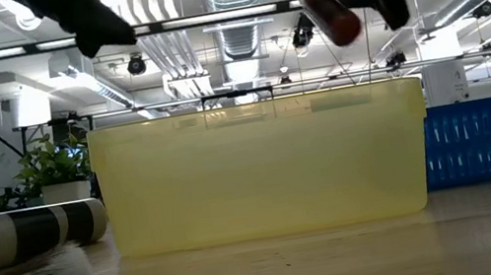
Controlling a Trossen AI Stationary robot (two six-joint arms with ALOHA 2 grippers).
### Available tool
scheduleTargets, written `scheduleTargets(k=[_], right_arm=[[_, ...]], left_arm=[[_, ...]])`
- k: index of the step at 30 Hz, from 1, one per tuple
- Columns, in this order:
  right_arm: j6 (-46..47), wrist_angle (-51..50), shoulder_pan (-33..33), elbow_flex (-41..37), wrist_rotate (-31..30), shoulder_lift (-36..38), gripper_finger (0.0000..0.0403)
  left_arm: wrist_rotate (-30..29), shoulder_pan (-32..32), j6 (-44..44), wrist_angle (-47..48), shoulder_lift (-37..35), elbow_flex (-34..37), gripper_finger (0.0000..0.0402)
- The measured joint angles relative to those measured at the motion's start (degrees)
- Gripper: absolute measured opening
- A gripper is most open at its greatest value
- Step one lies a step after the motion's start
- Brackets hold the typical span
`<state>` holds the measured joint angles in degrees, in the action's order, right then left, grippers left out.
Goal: Pick & Place Paint Supplies
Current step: Put the red paint bottle into the blue bin
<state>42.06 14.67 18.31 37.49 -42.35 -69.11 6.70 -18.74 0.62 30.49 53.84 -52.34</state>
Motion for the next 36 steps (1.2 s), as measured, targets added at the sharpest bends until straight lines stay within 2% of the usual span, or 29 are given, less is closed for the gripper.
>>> scheduleTargets(k=[4,7,11,16,21,24,27,31,36], right_arm=[[-8.51,14.62,-3.32,-1.52,0.29,-0.49,0.0112],[-14.56,23.57,-5.78,-1.52,1.51,-0.53,0.0112],[-21.26,35.52,-9.36,-0.7,8.22,-0.77,0.0112],[-23.1,35.84,-12.65,3.54,17.34,-0.86,0.0112],[-27.48,35.61,-14.12,8.67,22.78,-1.48,0.0112],[-29.58,35.01,-15.02,11.65,26.0,-1.89,0.0112],[-29.45,32.42,-15.84,13.88,28.63,-2.75,0.0112],[-28.34,31.01,-16.32,15.53,30.61,-4.16,0.0112],[-26.21,30.56,-16.93,17.03,32.26,-6.83,0.0112]], left_arm=[[4.4,0.0,0.89,-8.29,0.34,0.18,0.0128],[6.79,0.0,4.64,-14.2,1.21,0.18,0.0128],[12.76,-0.09,8.5,-21.0,4.45,0.18,0.0128],[15.57,0.72,10.66,-29.0,10.13,0.24,0.0128],[16.82,1.29,13.16,-39.32,14.52,0.24,0.0132],[20.95,1.29,17.51,-46.86,17.28,0.24,0.0156],[22.2,1.58,20.85,-52.0,19.13,-0.34,0.0201],[22.18,2.57,19.49,-52.31,20.08,-2.74,0.0251],[20.1,4.81,14.7,-45.17,21.79,-8.27,0.0257]])
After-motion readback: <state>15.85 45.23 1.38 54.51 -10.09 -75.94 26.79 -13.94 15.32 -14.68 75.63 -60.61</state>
